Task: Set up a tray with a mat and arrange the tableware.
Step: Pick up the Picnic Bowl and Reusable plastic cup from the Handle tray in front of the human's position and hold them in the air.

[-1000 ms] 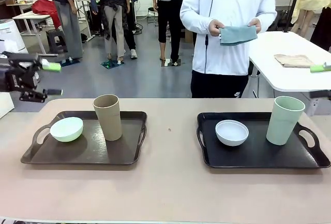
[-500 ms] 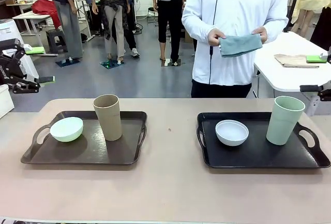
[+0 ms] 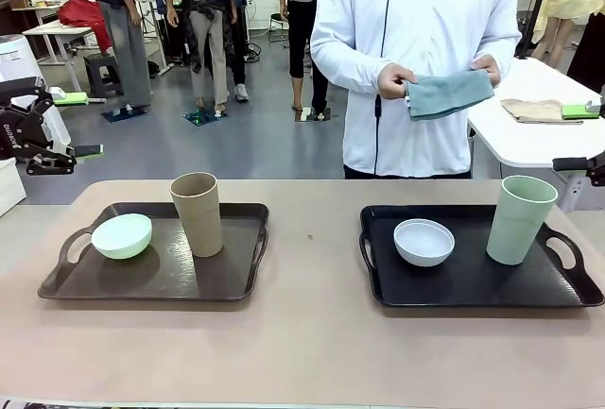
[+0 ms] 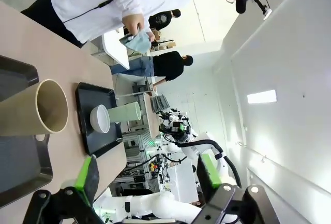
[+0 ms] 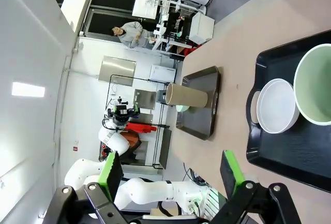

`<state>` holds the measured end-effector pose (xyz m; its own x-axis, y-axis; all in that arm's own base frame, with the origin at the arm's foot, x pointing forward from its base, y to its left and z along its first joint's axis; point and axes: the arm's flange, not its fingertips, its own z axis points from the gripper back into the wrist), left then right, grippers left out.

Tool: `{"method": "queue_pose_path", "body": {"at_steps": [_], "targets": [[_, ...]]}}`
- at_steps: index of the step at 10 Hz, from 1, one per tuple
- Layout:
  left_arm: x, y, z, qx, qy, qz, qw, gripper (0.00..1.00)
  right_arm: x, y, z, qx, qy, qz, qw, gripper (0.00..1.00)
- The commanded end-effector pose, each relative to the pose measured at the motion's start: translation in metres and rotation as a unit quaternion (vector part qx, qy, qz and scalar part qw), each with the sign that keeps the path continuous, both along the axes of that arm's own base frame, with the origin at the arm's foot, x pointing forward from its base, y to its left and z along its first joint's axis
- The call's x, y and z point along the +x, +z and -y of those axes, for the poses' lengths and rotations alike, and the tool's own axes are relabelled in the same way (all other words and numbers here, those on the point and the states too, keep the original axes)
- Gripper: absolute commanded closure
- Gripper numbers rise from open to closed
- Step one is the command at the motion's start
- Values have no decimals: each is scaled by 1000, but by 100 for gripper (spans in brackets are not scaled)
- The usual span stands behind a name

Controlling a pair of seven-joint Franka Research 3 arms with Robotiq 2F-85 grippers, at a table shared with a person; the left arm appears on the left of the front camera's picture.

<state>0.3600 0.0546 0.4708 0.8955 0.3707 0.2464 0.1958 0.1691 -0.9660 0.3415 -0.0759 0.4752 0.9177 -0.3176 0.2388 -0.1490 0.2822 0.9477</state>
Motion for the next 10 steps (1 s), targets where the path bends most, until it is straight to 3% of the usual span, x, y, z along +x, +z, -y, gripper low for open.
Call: {"method": "queue_pose_path", "body": {"at_steps": [1, 10], "targets": [[2, 4, 1, -12, 4, 6, 1000, 0, 0, 1, 1, 0, 5, 10, 1000, 0], [2, 4, 1, -12, 4, 6, 1000, 0, 0, 1, 1, 0, 5, 10, 1000, 0]]}}
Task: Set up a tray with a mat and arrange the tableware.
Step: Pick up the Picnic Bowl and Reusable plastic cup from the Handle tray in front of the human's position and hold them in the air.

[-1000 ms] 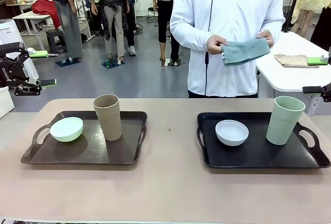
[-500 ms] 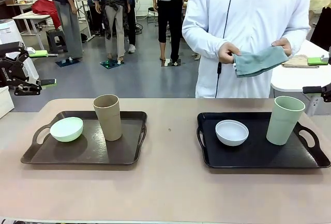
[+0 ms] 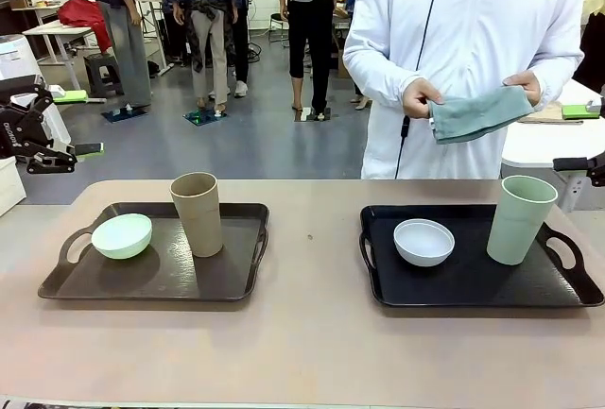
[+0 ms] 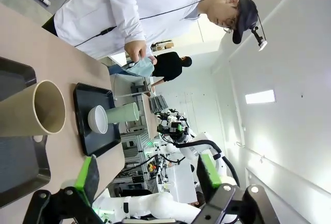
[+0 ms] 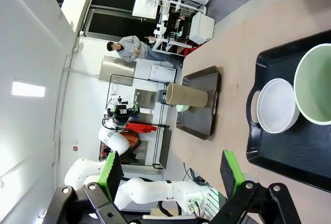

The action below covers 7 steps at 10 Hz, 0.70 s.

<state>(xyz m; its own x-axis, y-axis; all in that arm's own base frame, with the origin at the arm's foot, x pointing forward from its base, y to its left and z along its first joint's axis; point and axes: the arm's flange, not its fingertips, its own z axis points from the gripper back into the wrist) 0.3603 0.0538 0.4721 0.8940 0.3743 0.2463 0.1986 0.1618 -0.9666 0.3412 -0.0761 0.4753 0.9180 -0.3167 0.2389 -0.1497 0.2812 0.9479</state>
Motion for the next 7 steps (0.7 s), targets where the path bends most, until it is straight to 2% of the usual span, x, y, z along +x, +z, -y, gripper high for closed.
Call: {"method": "queue_pose_path", "body": {"at_steps": [1, 7], "targets": [[1, 3, 0, -8, 3, 4, 1000, 0, 0, 1, 0, 0, 5, 10, 1000, 0], [1, 3, 0, -8, 3, 4, 1000, 0, 0, 1, 0, 0, 5, 10, 1000, 0]]}}
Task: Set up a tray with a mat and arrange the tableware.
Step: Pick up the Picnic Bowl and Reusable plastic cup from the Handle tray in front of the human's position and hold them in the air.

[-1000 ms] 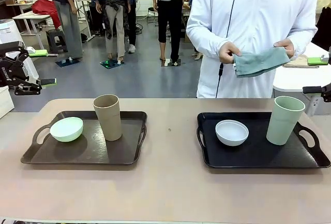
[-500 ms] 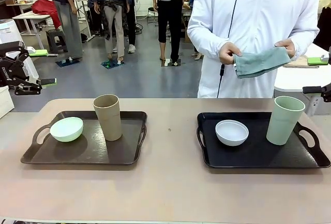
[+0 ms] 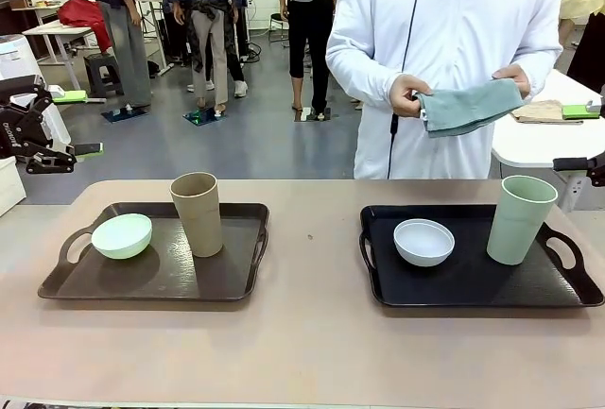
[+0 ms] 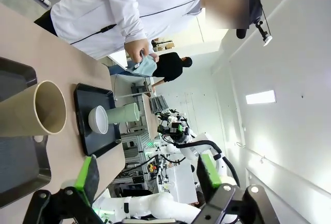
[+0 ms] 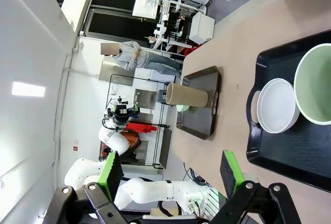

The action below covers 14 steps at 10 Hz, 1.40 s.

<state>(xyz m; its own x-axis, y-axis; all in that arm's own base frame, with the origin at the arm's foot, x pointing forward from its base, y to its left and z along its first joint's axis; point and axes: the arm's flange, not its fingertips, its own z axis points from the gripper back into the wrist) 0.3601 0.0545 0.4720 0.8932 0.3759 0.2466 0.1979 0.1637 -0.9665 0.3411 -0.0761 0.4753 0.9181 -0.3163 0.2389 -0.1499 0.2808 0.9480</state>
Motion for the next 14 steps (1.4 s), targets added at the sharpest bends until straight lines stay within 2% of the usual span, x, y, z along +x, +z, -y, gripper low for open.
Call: {"method": "queue_pose_path", "body": {"at_steps": [1, 4, 5, 6, 7, 8, 9, 10, 11, 12, 13, 14], "targets": [[1, 3, 0, -9, 2, 4, 1000, 0, 0, 0, 0, 0, 4, 10, 1000, 0], [1, 3, 0, -9, 2, 4, 1000, 0, 0, 0, 0, 0, 0, 0, 1000, 0], [0, 0, 0, 0, 0, 0, 1000, 0, 8, 29, -4, -143, -3, 37, 989, 0], [2, 26, 34, 72, -14, 32, 997, 0, 13, 51, -3, -243, 1, 63, 968, 0], [9, 50, 67, 154, -24, 58, 986, 0, 18, 67, 5, -344, -19, 66, 936, 0], [23, 69, 98, 235, -29, 90, 967, 0, 25, 80, 17, -401, -2, 78, 913, 0], [39, 82, 131, 306, -46, 119, 944, 0, 32, 85, 35, -432, 67, 76, 896, 0], [54, 87, 173, 386, -77, 137, 909, 0, 30, 86, 55, -384, 206, 41, 899, 0], [67, 78, 213, 470, -112, 145, 863, 0, 22, 87, 72, -291, 351, 8, 890, 0], [75, 61, 255, 557, -144, 162, 802, 0, 20, 81, 87, -229, 433, 14, 872, 0], [81, 41, 301, 631, -166, 171, 738, 0, 19, 72, 95, -179, 496, 48, 848, 0], [75, 33, 334, 627, -164, 181, 740, 0, 20, 66, 95, -148, 496, 91, 851, 0]]}}
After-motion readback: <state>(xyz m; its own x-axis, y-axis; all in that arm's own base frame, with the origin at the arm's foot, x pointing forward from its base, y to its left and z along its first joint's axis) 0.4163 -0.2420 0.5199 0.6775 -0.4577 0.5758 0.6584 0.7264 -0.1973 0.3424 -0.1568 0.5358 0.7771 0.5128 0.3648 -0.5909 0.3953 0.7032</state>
